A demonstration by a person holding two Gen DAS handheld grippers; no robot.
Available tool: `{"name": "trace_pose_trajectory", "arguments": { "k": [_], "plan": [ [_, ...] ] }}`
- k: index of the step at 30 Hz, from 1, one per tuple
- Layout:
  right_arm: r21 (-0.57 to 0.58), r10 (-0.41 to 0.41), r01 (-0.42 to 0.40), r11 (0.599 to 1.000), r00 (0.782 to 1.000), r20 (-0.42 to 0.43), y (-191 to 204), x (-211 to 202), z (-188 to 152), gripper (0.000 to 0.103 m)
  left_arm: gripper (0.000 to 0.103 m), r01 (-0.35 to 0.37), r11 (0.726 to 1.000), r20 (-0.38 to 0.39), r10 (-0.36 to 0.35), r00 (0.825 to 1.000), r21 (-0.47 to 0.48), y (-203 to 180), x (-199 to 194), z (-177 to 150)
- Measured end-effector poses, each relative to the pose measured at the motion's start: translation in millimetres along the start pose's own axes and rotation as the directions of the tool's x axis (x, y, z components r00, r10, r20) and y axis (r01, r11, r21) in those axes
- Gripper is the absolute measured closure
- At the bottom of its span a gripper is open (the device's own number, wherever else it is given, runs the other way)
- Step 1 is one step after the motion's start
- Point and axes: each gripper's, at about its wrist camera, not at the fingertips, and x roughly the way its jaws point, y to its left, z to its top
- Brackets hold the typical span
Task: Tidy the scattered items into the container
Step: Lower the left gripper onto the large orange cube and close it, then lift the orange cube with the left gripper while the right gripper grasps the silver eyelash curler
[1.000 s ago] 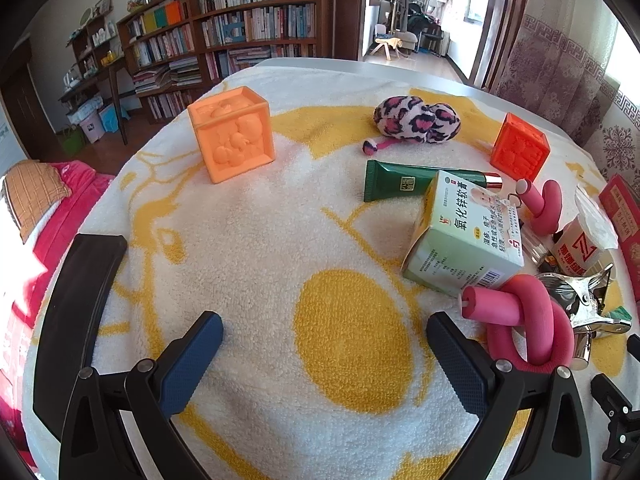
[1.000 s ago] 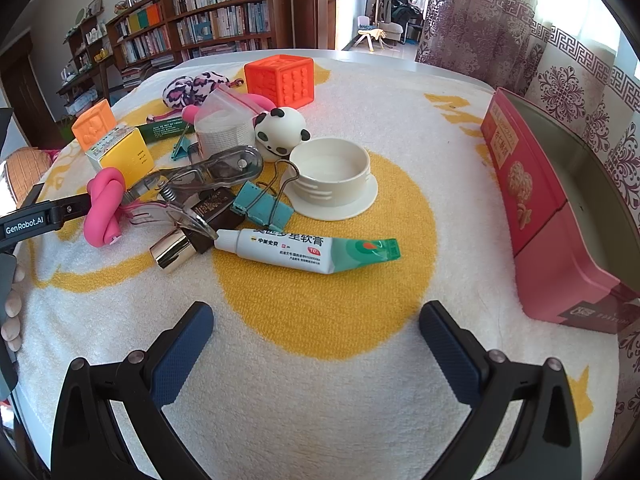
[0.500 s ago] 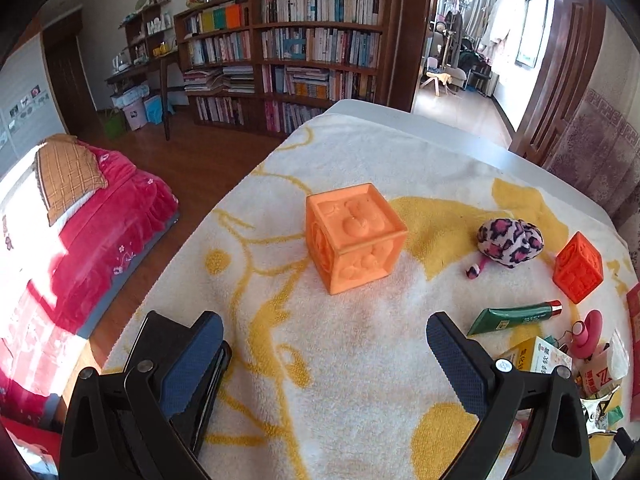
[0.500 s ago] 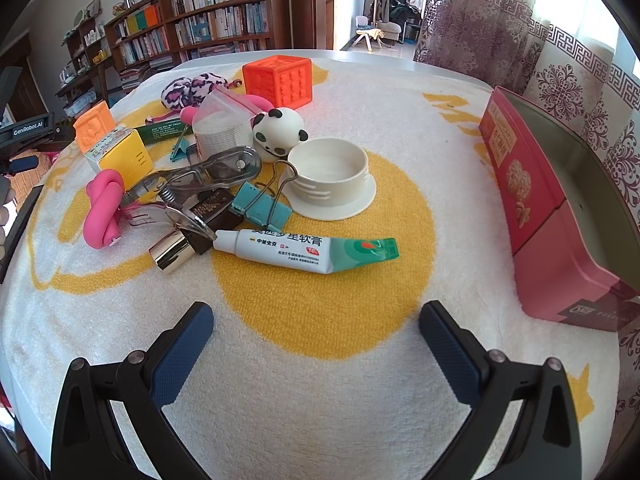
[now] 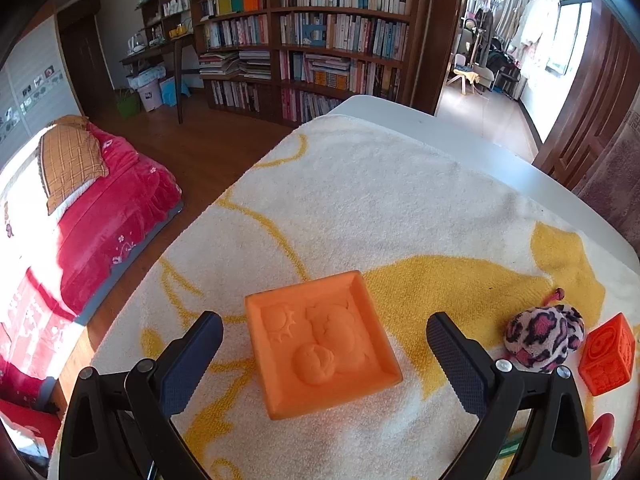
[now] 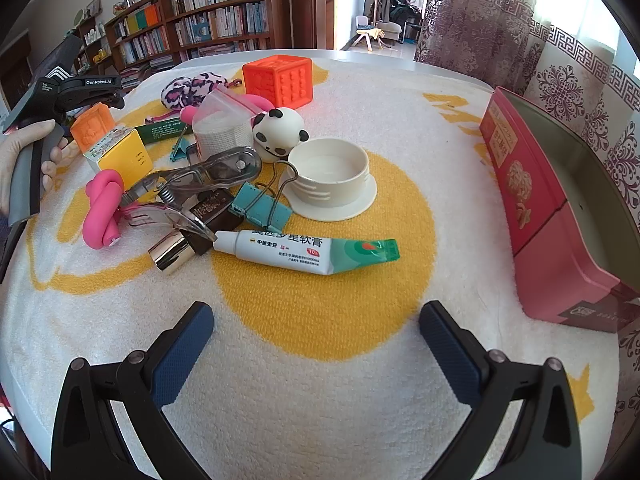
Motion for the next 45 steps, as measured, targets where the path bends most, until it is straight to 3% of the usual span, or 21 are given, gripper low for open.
{"name": "trace_pose_trajectory", "arguments": {
  "k": [5,7,9,10,17,23,28,32,36,39,45],
  "plan": [
    [0.0,0.0,0.0,1.0,1.0,0.0,0,0,0,0.0,0.001,-0.008,1.0,0.008,0.008,1.0,0.007,-6,11,-2],
    [0.0,0.0,0.0,1.0,1.0,0.0,0,0,0,0.0,0.027,-0.034,0.999,0.018,0.034,0.999,0.029,-9,15,-4],
    [0.002,0.001,-0.001,1.0,1.0,0.001,0,0,0,0.0,0.045,-0.059,0.998,0.029,0.058,0.998,0.034,-7,16,-6],
    [0.003,0.001,-0.001,1.0,1.0,0.001,-1,0,0,0.0,0.047,-0.045,0.999,0.036,0.044,0.998,0.028,-3,16,-7],
    [0.031,0.021,-0.021,0.999,1.0,0.012,-5,-1,1,0.0,0.047,0.001,0.999,0.122,-0.006,0.993,0.041,4,-15,-13],
    [0.077,0.079,-0.082,0.994,0.996,0.04,-14,-5,1,0.0,0.047,0.12,0.989,0.155,-0.132,0.979,0.086,-15,-53,-27],
    [0.106,0.123,-0.13,0.986,0.99,0.065,-20,-10,0,0.002,0.047,0.236,0.962,0.165,-0.257,0.952,0.138,-38,-83,-50],
    [0.076,0.131,-0.137,0.988,0.988,0.085,-14,-16,-2,0.012,0.047,0.3,0.941,0.179,-0.326,0.928,0.158,-46,-101,-66],
    [0.044,0.201,-0.204,0.978,0.977,0.074,-3,-22,0,0.031,0.047,0.338,0.925,0.18,-0.367,0.913,0.173,-51,-105,-78],
    [0.017,0.221,-0.223,0.975,0.972,0.079,8,-26,9,0.039,0.047,0.352,0.918,0.18,-0.383,0.906,0.182,-52,-105,-84],
    [-0.037,0.208,-0.205,0.978,0.975,0.079,34,-25,33,0.04,0.047,0.348,0.92,0.22,-0.382,0.898,0.179,-41,-110,-86]
  ]
}}
